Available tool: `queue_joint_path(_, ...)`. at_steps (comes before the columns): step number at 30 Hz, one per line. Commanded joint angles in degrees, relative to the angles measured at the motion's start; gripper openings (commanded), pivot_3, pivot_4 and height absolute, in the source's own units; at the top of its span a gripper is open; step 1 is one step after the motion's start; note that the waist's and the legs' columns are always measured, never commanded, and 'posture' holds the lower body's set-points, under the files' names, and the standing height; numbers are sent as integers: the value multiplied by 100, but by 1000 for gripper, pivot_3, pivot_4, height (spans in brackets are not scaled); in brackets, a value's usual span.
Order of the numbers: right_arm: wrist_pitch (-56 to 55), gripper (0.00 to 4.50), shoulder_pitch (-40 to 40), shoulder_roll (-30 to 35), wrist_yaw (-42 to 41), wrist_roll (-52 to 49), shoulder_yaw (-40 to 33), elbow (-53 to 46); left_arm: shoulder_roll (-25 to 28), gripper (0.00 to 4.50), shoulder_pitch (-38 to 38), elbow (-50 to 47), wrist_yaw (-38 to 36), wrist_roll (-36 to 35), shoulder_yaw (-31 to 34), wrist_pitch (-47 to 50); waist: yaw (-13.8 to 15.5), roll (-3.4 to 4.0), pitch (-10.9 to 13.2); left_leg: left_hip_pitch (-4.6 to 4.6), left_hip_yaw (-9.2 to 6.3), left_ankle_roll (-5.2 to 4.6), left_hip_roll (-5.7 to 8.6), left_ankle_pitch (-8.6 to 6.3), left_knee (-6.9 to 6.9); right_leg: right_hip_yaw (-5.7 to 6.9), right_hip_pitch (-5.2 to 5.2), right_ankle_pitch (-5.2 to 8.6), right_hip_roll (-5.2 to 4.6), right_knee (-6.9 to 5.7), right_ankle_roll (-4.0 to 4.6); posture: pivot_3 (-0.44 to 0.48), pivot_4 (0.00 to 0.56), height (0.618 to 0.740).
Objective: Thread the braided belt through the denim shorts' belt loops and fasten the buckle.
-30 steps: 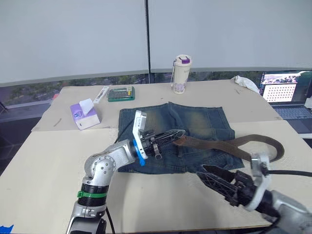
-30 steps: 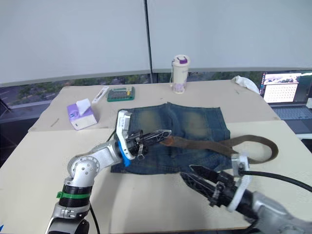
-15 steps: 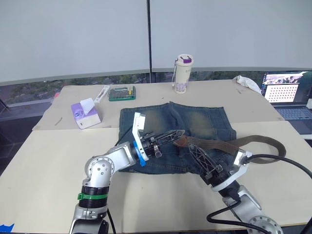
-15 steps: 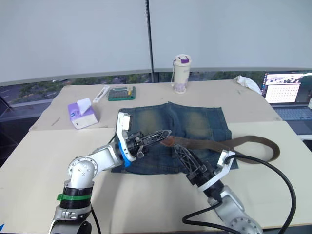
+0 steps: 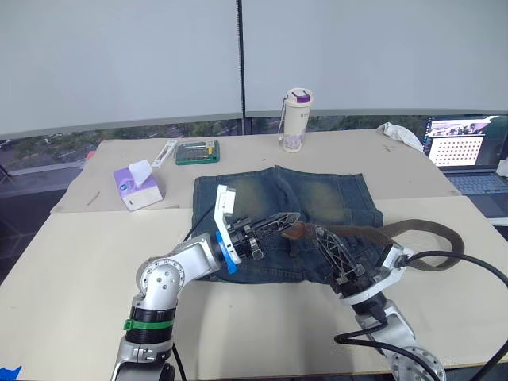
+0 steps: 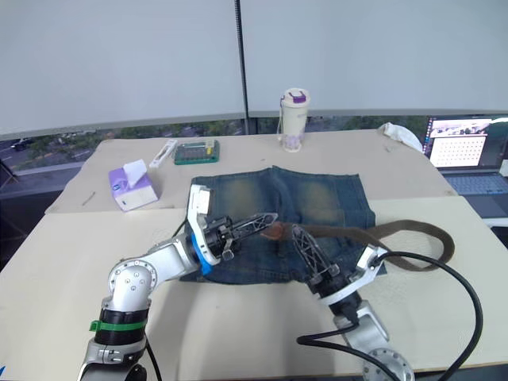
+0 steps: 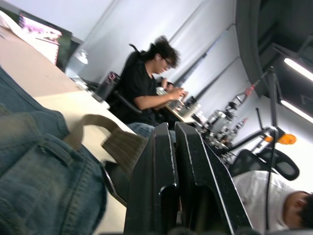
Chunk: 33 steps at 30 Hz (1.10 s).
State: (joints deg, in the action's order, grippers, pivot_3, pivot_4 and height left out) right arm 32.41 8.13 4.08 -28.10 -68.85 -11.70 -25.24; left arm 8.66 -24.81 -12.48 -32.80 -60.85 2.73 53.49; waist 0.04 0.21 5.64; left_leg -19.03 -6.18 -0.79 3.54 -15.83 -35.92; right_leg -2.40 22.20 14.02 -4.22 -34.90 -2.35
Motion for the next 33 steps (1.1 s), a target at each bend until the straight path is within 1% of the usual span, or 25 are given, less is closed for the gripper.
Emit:
queue_joint_path(1,-174,4443,5,-51,-85,-150,24,-236,-29,0,-102,-48,14,-29,36,-102,-2,-1,1,0,0,0,0,0,0,0,0,0,0,0,0,0,150,740)
queue_joint_path(5,-157,4443,12,13,-85,1,150,-258,-56,0,-96,-26,40,-65,56,-90,-3,-2,1,0,0,0,0,0,1,0,0,0,0,1,0,0,150,740)
queue_joint_path(12,-110,4443,-33,43,-22,260,468,-59,-269,0,-216,-14,230,-354,201,-36,-2,-9,5,-2,-1,0,-1,0,0,0,1,0,0,2,-1,0,150,740)
queue_joint_path(18,-386,4443,-261,-96,47,337,347,70,-274,0,-216,-26,344,-420,241,-55,-5,-15,9,-1,-1,0,0,0,2,1,1,0,-1,3,-1,0,150,740)
queue_joint_path(24,-603,4443,-364,-263,95,61,95,64,-205,0,-146,-40,294,-337,193,-80,-6,-12,7,-2,-2,1,0,0,2,0,1,0,-1,3,0,0,150,740)
queue_joint_path(26,-573,3925,-343,-240,81,46,77,43,-200,0,-153,-23,287,-319,189,-95,-7,-10,7,-2,-2,1,0,0,2,0,2,0,-2,3,0,0,150,740)
queue_joint_path(27,-562,3549,-333,-229,70,49,72,35,-202,0,-157,-16,288,-315,187,-99,-7,-10,6,-2,-2,1,0,0,2,0,1,0,-2,3,0,0,150,740)
queue_joint_path(30,-553,2678,-299,-221,30,36,63,6,-208,0,-161,-7,289,-305,183,-108,-9,-10,7,-2,-2,1,0,0,3,1,2,0,-1,3,0,0,150,740)
queue_joint_path(32,-577,1855,-303,-241,17,18,45,-4,-208,0,-161,-4,282,-289,172,-116,-10,-10,7,-2,-2,1,0,0,3,0,2,0,-1,4,0,0,150,740)
queue_joint_path(33,-603,1652,-316,-264,34,11,21,0,-208,0,-159,-1,277,-293,171,-115,-11,-11,7,-3,-2,1,0,0,3,0,2,0,-1,4,0,0,150,740)
